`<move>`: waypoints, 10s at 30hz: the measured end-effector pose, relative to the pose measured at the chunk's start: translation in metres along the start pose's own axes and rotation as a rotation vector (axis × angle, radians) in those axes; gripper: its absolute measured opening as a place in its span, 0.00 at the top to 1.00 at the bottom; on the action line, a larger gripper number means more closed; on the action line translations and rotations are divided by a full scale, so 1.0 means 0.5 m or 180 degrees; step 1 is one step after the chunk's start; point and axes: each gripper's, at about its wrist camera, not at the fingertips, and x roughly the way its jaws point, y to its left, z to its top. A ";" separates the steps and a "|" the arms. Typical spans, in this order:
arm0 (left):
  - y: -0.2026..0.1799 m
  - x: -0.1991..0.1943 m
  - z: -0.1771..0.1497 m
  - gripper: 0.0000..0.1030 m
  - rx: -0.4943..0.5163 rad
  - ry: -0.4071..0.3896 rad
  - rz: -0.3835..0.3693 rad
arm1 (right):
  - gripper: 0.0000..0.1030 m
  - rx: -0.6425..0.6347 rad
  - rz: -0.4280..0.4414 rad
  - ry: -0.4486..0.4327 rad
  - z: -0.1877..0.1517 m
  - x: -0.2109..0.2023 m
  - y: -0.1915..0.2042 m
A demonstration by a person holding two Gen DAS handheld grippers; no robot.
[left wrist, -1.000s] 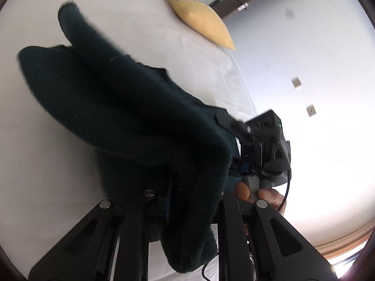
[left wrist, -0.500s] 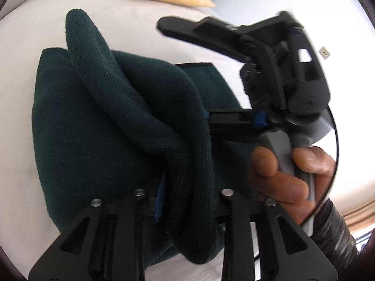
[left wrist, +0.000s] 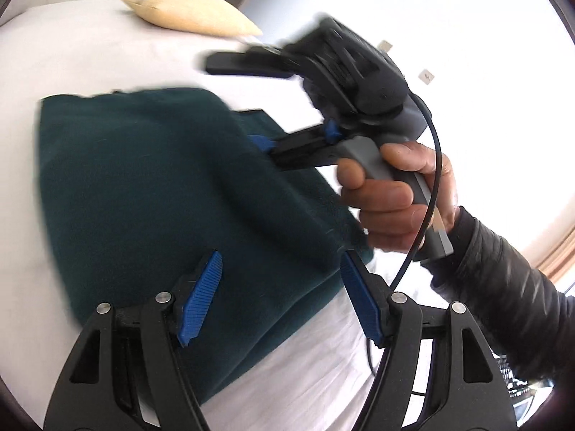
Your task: Fold small clothes
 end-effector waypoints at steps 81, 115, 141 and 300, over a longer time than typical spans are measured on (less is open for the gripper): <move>-0.043 0.168 0.050 0.34 0.0240 0.0548 0.0312 | 0.45 0.0272 -0.1158 -0.1108 -0.236 -0.312 -0.097; 0.085 0.260 0.242 0.57 -0.0459 0.0574 0.1107 | 0.76 -0.0053 -0.1533 -0.0758 -0.148 -0.189 -0.064; -0.004 -0.031 0.111 0.64 -0.0121 0.0200 0.1590 | 0.78 -0.0834 -0.1800 -0.0802 -0.360 -0.037 0.272; -0.154 -0.301 -0.287 0.00 -0.0417 -0.0641 0.2712 | 0.00 -0.1369 -0.2862 -0.1586 -0.802 -0.027 0.494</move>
